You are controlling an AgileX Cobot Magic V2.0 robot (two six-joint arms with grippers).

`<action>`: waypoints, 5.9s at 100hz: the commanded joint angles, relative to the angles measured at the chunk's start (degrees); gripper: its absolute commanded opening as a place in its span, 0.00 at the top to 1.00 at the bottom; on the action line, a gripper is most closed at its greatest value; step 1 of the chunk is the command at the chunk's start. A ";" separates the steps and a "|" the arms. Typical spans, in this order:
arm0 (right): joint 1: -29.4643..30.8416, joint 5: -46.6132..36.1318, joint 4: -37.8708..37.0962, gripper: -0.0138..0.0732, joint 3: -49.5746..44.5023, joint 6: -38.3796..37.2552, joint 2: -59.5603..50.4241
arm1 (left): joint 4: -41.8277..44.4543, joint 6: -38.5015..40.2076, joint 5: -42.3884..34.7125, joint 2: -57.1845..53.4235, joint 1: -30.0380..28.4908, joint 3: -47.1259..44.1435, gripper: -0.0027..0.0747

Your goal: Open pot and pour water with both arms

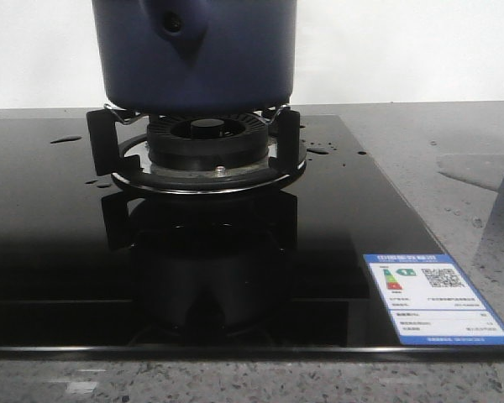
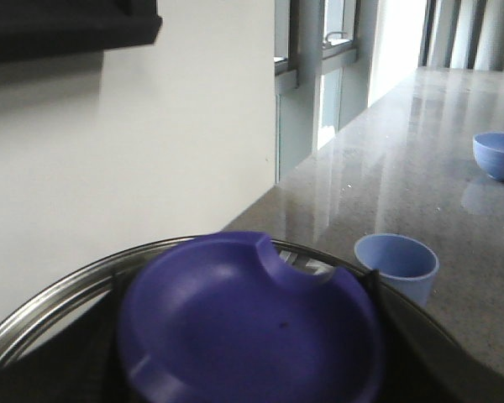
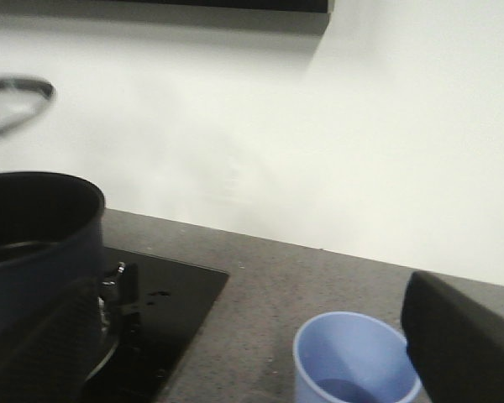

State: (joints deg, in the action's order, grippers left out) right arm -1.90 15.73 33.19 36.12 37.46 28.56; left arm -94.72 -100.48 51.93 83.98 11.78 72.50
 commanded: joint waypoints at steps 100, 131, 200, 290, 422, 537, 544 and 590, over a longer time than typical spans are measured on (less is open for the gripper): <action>-4.47 -37.69 4.21 0.11 -16.75 -2.16 18.93 | -5.08 2.33 0.81 -10.09 -2.63 2.37 0.56; -9.46 -49.82 3.79 0.11 -15.82 -6.87 27.66 | -4.97 2.33 0.81 -10.09 -2.63 2.37 0.56; -9.46 -53.96 2.97 0.24 -8.83 -6.98 43.54 | -4.88 2.33 1.52 -10.09 -2.63 2.37 0.56; -10.12 -22.16 -15.14 0.50 16.01 -6.98 34.96 | -2.01 11.28 0.66 -14.06 -7.55 2.37 0.56; -29.02 -18.37 -67.53 0.50 34.66 -6.87 52.75 | 0.30 14.34 0.05 -20.01 -8.62 2.37 0.56; -29.02 -19.86 -118.37 0.50 34.55 -6.87 53.87 | 0.30 14.34 0.15 -20.01 -8.62 2.37 0.56; -29.02 -19.47 -122.47 0.50 34.55 -6.87 53.90 | 0.30 14.34 0.15 -20.01 -8.62 2.37 0.56; -29.02 -12.56 -136.06 0.50 36.37 -6.87 53.77 | 0.30 14.34 0.15 -20.01 -8.62 2.37 0.56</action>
State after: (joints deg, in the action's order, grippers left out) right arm -31.03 0.43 -101.79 69.34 30.54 84.67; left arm -89.00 -86.71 52.56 65.43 3.35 72.50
